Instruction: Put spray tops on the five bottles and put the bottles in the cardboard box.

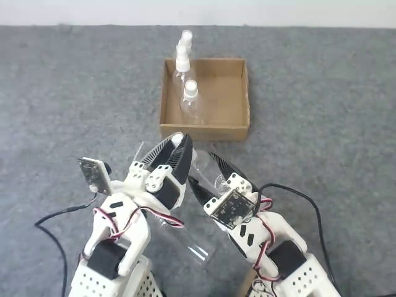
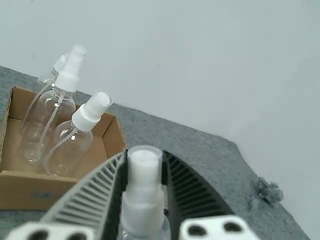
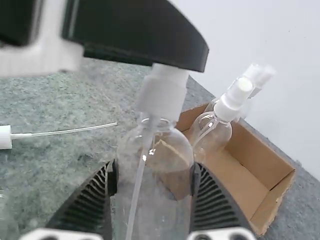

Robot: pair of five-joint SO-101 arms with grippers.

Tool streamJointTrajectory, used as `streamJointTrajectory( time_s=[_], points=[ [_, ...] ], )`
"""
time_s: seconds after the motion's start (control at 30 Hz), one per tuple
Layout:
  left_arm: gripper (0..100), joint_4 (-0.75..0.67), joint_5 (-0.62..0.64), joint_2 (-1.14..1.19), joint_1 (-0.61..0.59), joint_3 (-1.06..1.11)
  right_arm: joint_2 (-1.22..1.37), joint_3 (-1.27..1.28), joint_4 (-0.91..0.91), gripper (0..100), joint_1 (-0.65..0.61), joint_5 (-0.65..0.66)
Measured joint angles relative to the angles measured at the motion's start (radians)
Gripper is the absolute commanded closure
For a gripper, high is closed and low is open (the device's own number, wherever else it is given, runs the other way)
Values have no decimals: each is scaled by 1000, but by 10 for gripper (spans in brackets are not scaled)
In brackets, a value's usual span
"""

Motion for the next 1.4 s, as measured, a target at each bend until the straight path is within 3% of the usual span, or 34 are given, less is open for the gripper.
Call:
streamJointTrajectory(
  time_s=[0.4, 0.63, 1.07, 1.3, 1.4],
  points=[
    [986, 6, -2, 0, 3, 2, 0, 0, 0, 992, 17, -6],
    [985, 147, -26, 0, 8, -78, 0, 0, 2, 992, 17, -8],
    [982, 215, -40, 0, 81, -110, 0, 0, 2, 992, 32, -9],
    [812, 221, -40, 0, 83, -112, 0, 0, 2, 992, 32, -11],
    [797, 236, -40, 0, 92, -110, 0, 0, 2, 992, 34, -12]
  ],
)
